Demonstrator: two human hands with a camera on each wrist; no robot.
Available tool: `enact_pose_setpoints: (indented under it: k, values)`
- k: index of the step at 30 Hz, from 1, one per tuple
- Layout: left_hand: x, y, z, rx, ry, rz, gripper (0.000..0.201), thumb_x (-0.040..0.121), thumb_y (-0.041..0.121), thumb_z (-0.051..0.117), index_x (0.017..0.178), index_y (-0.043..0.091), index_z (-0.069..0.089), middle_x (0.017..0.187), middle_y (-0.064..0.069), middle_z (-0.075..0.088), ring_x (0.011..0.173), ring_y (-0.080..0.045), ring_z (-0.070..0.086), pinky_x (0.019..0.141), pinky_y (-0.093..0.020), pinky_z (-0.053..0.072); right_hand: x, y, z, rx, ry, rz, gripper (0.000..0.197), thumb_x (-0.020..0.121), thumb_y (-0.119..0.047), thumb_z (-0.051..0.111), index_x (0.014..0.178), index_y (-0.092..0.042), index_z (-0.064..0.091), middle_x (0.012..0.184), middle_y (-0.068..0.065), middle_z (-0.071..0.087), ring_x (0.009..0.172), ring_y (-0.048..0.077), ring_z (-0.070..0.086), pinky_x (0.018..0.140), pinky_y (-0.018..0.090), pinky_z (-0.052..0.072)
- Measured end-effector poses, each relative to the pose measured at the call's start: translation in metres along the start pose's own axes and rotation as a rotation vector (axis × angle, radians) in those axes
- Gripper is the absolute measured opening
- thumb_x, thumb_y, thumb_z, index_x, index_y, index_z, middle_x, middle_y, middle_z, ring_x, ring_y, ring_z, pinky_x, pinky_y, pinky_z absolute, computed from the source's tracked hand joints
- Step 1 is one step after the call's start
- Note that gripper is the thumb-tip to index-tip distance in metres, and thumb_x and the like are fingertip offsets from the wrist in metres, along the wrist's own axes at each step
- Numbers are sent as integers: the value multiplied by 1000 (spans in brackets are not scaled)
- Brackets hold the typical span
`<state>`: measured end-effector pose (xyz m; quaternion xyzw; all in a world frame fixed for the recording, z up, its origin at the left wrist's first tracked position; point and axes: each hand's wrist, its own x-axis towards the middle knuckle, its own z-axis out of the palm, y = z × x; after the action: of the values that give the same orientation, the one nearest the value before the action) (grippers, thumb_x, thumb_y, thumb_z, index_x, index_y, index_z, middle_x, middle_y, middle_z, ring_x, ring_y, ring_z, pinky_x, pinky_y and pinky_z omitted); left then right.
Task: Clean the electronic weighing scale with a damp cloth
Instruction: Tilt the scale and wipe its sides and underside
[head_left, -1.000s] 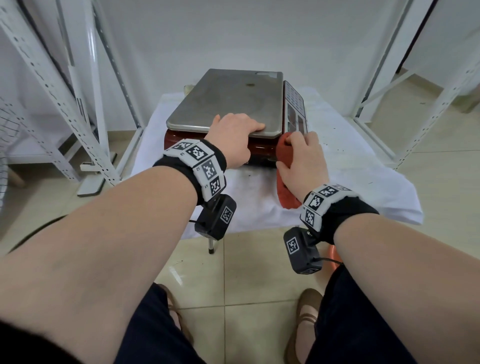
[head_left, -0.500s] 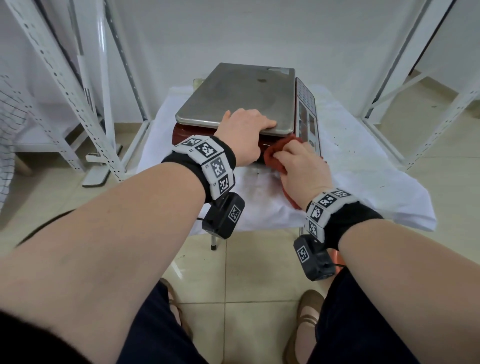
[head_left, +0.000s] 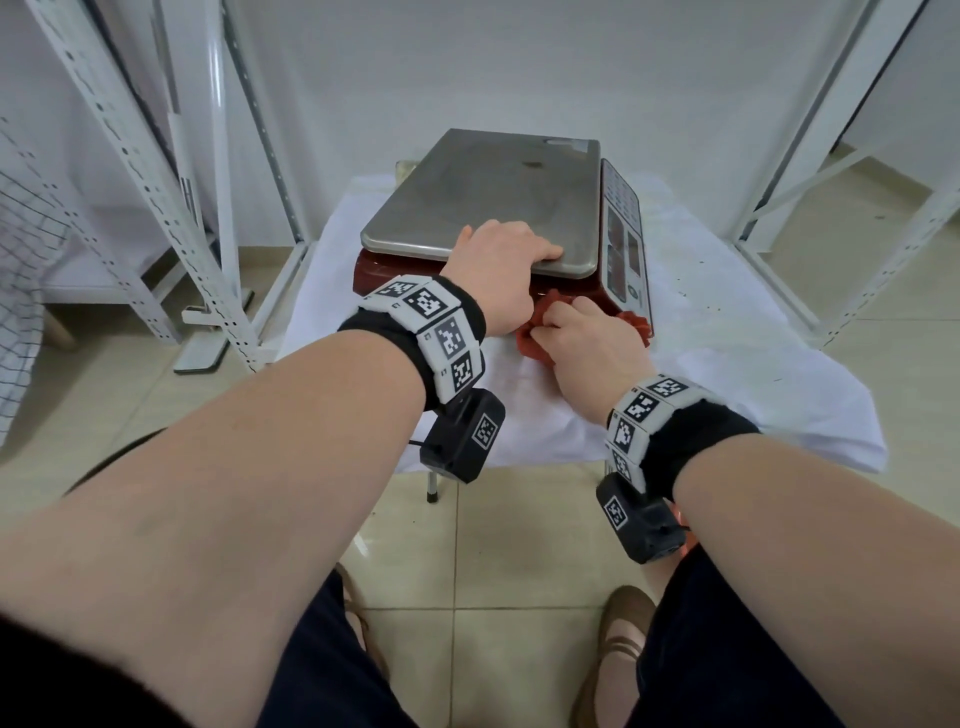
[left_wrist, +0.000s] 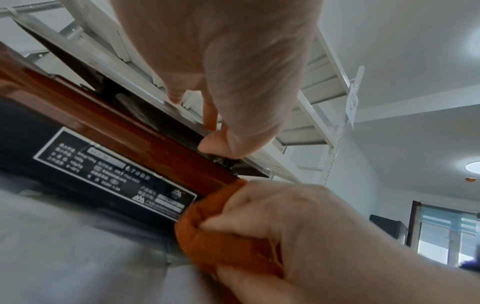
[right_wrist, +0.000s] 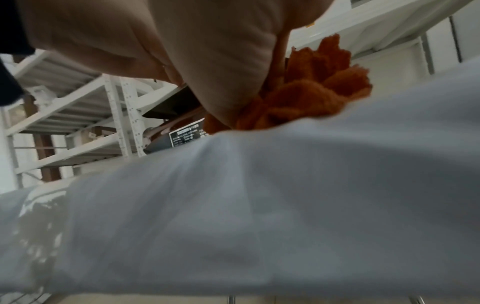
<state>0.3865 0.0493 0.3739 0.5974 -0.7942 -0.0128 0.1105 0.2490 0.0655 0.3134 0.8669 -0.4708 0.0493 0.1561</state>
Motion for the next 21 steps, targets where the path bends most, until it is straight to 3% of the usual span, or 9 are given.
enact_pose_setpoints:
  k: [3,6,7,10,13,21]
  values:
    - [-1,2,0,-2,7,-18,62,79,9,49,138,29,44,132,-1,48,122,-24,41,111,-45,27,5,-6,0,-61,3,-47,26,86,-14,58,110,-16,66,111,1,61,94,24,53,60,31,32]
    - [-4,3,-1,6,2,-20,62,81,8,49,139,29,43,134,0,47,124,-24,40,112,-45,26,3,-13,-1,-157,-71,-1,18,76,-17,66,93,-18,72,98,-3,65,85,22,58,57,30,37]
    - [-4,3,-2,10,-3,-21,62,82,8,48,139,30,42,134,0,46,124,-24,40,112,-45,26,2,-14,-1,-168,-58,4,19,76,-17,66,95,-17,71,100,-3,65,88,22,58,58,30,39]
    - [-4,4,-3,15,-8,-21,62,82,7,47,139,30,42,134,-1,46,124,-24,40,112,-46,25,-1,-13,-1,-111,-106,23,34,92,-14,45,124,-10,55,128,3,51,111,28,46,74,35,39]
    - [-4,3,-3,11,-3,-15,62,81,6,47,139,29,42,134,-1,46,124,-24,40,112,-46,25,-8,-8,-7,-108,-134,74,42,94,-13,39,136,-9,44,140,4,39,119,30,38,80,36,40]
    - [-3,4,-3,-6,-3,-32,66,79,2,47,139,29,43,133,-2,47,124,-25,40,112,-46,26,-23,10,-11,-71,-187,219,34,90,-12,45,122,-16,58,130,0,43,112,28,41,67,31,36]
